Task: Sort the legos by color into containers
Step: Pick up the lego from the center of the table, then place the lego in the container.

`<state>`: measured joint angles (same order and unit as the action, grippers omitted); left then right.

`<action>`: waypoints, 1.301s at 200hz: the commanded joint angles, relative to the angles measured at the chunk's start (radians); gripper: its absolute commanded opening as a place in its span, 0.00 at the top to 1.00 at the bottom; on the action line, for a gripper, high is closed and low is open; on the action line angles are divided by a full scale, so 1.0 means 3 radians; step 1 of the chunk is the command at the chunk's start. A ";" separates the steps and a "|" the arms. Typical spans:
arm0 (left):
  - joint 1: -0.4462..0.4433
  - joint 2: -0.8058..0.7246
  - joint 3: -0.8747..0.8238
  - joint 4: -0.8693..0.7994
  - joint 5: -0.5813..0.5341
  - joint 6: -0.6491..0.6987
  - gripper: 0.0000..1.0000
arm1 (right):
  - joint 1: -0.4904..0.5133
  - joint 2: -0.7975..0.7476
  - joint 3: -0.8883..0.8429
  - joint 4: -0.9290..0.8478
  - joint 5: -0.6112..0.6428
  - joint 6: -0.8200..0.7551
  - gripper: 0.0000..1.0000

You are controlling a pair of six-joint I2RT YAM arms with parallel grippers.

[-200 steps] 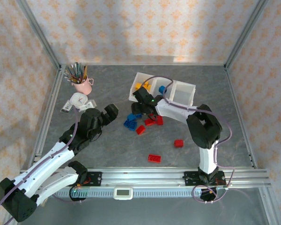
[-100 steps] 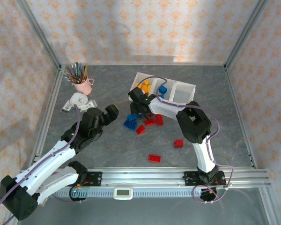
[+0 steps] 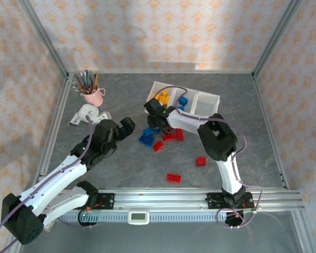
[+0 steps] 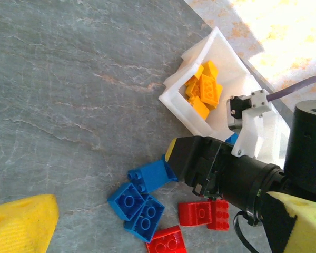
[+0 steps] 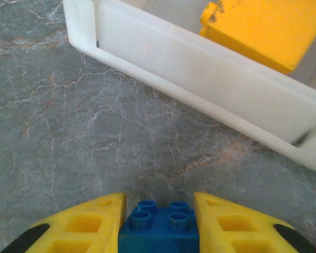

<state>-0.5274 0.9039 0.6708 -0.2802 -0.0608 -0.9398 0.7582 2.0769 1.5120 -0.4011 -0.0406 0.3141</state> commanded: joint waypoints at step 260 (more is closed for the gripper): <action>-0.0269 0.1101 0.0740 0.0609 0.0305 0.0366 0.01 | -0.1089 -0.0412 0.0313 0.0065 -0.0213 -0.0368 0.50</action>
<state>-0.6025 1.2629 0.8761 -0.1116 0.0517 -0.8604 0.4244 2.0739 1.6752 -0.3927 -0.0723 0.2047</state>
